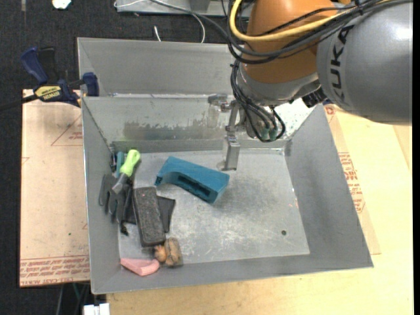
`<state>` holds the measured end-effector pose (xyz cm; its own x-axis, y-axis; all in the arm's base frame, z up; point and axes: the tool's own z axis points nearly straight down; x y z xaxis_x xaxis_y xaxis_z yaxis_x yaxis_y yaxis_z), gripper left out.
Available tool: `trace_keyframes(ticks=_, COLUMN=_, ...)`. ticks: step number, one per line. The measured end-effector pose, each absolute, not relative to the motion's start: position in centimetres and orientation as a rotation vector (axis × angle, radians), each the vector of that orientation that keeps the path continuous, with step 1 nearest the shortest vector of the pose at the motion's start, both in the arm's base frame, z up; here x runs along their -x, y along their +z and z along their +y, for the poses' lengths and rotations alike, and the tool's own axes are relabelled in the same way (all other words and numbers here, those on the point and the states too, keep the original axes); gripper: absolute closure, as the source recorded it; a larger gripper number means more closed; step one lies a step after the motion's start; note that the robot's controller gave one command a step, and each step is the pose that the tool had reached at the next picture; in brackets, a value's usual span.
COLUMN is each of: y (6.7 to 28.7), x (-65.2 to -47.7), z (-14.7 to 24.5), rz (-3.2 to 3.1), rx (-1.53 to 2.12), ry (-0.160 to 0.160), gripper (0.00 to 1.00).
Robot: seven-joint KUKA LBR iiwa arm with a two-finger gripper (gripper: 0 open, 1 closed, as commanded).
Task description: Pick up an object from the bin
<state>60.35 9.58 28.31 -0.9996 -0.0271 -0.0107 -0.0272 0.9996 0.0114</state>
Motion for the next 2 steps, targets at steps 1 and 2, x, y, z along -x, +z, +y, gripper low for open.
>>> trace_keyframes(ticks=1, y=22.1, x=-57.5, z=11.1, rz=3.126, rx=0.047, ry=0.019, gripper=0.0)
trace_keyframes(ticks=2, y=16.7, x=-59.6, z=9.5, rz=3.116, rx=-0.084, ry=0.024, gripper=0.0)
